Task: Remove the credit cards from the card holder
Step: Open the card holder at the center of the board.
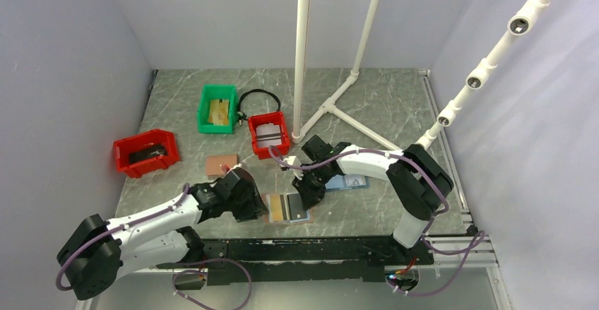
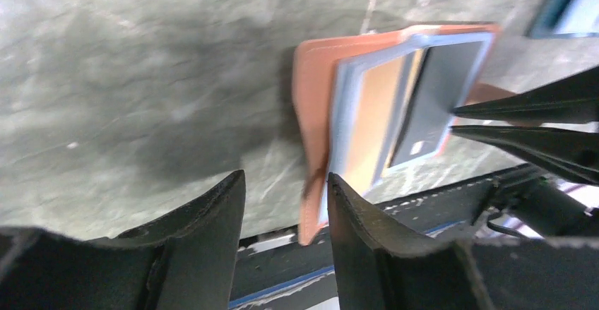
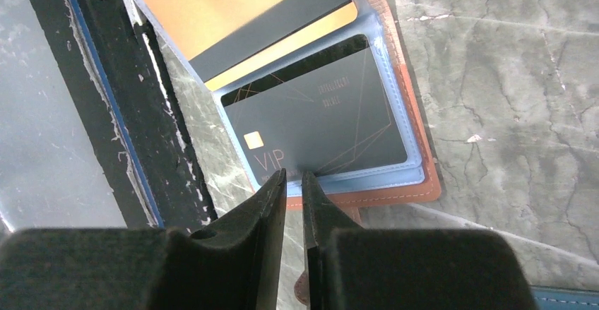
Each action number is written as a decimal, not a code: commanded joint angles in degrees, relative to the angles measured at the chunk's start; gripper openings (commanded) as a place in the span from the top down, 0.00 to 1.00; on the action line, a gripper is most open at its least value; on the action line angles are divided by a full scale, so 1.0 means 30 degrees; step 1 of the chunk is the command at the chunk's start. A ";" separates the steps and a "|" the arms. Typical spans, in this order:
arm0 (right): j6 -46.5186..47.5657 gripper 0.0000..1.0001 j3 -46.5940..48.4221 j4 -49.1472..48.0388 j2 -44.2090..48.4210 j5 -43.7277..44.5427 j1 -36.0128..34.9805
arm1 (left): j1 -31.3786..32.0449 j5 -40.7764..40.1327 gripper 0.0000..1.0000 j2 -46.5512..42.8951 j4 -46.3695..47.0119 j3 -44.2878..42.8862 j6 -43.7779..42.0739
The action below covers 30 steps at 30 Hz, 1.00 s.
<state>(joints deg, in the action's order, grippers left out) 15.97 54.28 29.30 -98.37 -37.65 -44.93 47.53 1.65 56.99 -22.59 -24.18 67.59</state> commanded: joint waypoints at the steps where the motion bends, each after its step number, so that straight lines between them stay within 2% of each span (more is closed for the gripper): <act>1: -0.0083 0.82 0.0480 0.0192 0.0024 0.0589 0.0014 | -0.0110 -0.0510 0.49 0.0194 -0.3774 -0.1319 -0.1198; 5: 0.0002 0.81 0.0495 0.0238 0.0012 0.0437 0.0005 | -0.0128 -0.0492 0.48 -0.0002 -0.4323 -0.2227 -0.2023; 11: 0.0114 0.79 0.0619 0.0442 0.0043 -0.0070 0.0020 | -0.0125 -0.0100 0.35 -0.2975 -0.3075 -0.2208 -0.3583; 12: 0.0144 0.79 0.0640 0.0482 0.0084 -0.0157 0.0007 | -0.0140 -0.0095 0.37 -0.3419 -0.2947 -0.2081 -0.3540; 20: 0.0250 0.77 0.0685 0.0630 0.0152 -0.0704 0.0005 | -0.0169 0.0095 0.84 -0.3888 -0.2362 -0.1760 -0.3478; 22: 0.0272 0.77 0.0690 0.0640 0.0204 -0.0782 0.0005 | -0.0169 0.0593 0.88 -0.3693 -0.1381 -0.1630 -0.3510; 25: 0.0275 0.77 0.0715 0.0663 0.0217 -0.0810 0.0006 | -0.0187 0.1549 0.89 -0.3029 0.0352 -0.1343 -0.3492; 30: 0.0302 0.77 0.0740 0.0720 0.0269 -0.0833 0.0005 | -0.0169 0.2370 0.82 -0.0730 0.1660 -0.1349 -0.3433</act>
<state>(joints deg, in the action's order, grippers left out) 16.14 54.39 30.70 -98.37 -38.87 -44.93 47.22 5.41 50.46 -23.42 -28.47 57.69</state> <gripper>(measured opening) 0.228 0.150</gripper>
